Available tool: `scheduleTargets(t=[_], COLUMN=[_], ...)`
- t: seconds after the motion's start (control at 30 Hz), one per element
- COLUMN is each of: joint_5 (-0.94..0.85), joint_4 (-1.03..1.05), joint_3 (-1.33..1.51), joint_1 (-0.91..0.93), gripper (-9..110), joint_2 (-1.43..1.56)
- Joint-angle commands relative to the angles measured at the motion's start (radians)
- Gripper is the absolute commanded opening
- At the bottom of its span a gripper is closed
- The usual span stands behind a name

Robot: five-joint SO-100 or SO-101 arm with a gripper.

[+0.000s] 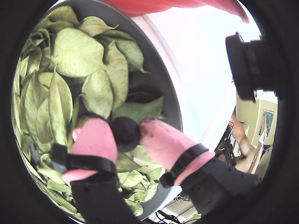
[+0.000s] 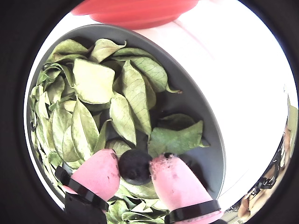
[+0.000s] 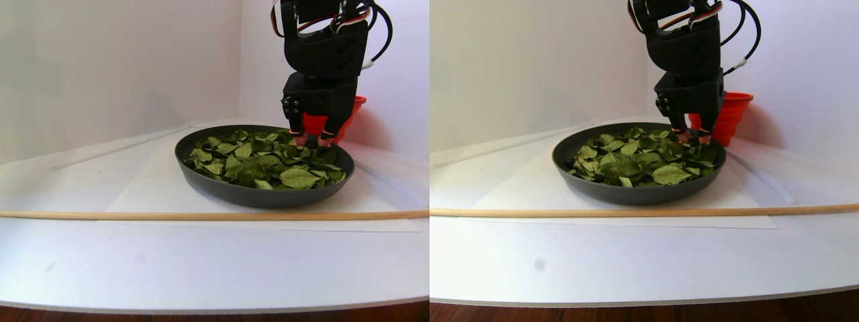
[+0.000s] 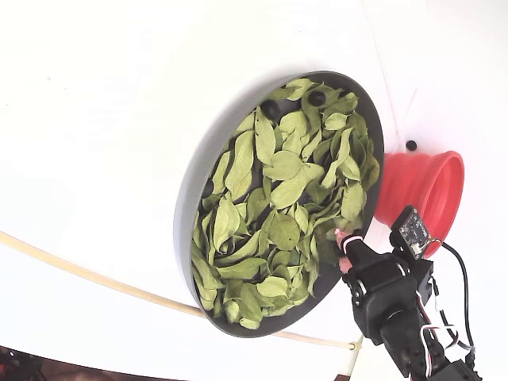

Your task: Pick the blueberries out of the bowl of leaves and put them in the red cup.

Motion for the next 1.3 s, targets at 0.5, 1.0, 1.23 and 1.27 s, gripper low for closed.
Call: scheduleTargets(t=[0.5, 1.0, 1.23, 1.27], joint_5=[-0.025, -0.044, -0.054, -0.054], joint_4=[0.072, 0.133, 0.147, 0.150], joint_3=[0.043, 0.072, 0.084, 0.084], joint_1=[0.000, -0.002, -0.002, 0.000], gripper=[12, 12, 12, 12], joint_2=[0.253, 0.373, 0.417, 0.423])
